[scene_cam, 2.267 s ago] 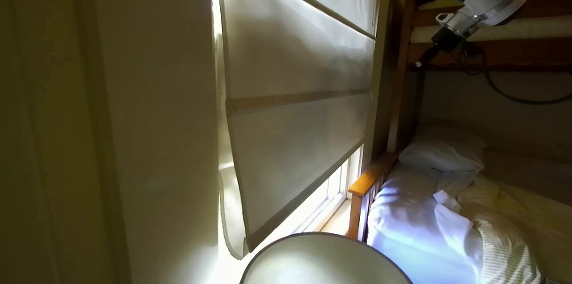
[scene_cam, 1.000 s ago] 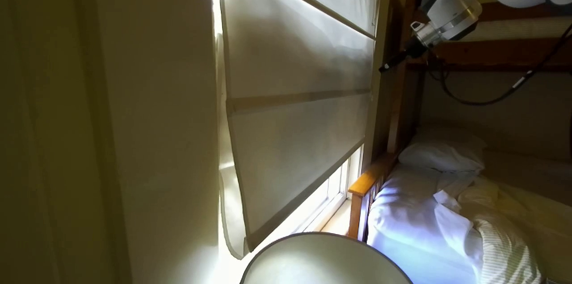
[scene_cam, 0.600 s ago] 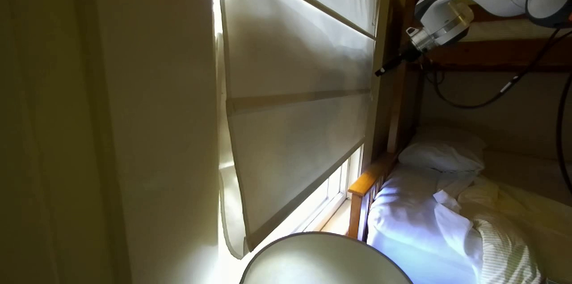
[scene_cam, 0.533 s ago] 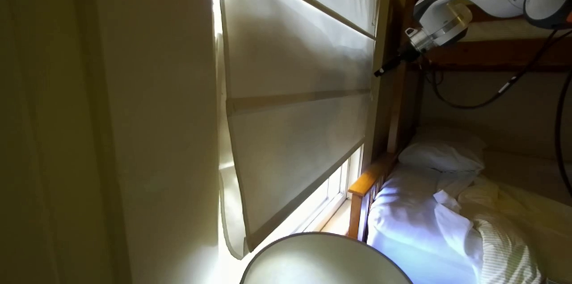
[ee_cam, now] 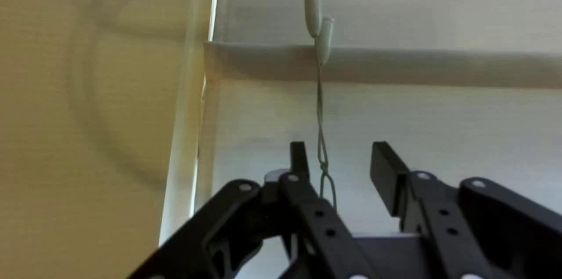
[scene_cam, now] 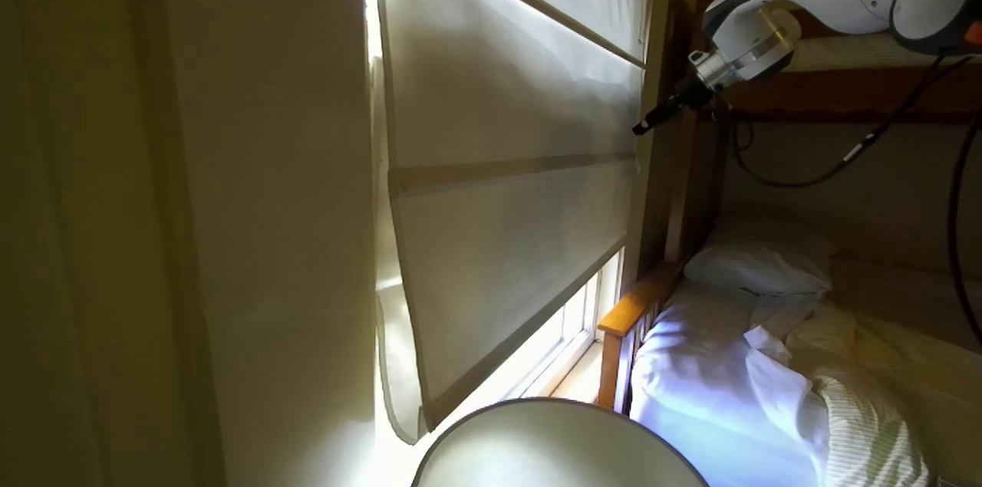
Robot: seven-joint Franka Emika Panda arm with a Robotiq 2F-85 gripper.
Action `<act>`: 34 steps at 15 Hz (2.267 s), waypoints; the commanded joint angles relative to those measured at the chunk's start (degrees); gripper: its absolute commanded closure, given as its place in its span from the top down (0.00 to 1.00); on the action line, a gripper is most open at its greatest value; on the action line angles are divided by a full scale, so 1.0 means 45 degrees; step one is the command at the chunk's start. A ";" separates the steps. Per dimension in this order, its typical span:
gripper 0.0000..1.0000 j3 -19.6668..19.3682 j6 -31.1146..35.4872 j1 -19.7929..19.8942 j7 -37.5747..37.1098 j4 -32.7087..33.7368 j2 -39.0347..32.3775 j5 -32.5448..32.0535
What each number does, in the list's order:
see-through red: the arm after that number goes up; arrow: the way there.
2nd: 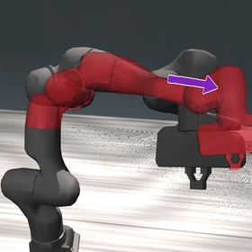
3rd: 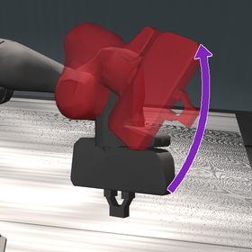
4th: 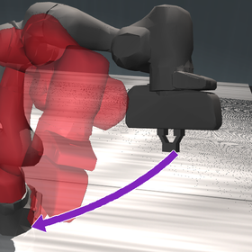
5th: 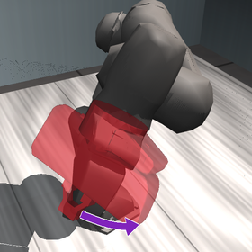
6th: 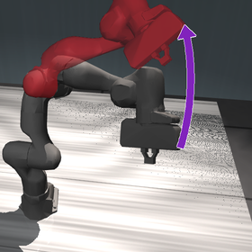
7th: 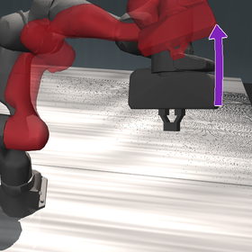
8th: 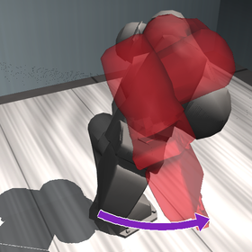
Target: Close the blinds.
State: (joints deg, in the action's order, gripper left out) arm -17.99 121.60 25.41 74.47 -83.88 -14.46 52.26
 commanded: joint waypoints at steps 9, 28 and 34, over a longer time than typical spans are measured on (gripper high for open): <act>0.01 0.0367 0.0295 0.0214 -0.0092 0.0013 0.0050 0.0207; 0.01 -0.1008 -0.4419 -0.0451 0.1434 -0.3453 0.6355 0.0408; 0.03 -0.1082 -0.1978 -0.1136 0.0705 -0.3929 0.7093 0.0029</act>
State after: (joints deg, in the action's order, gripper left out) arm -20.91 112.41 22.71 78.02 -101.82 17.39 53.16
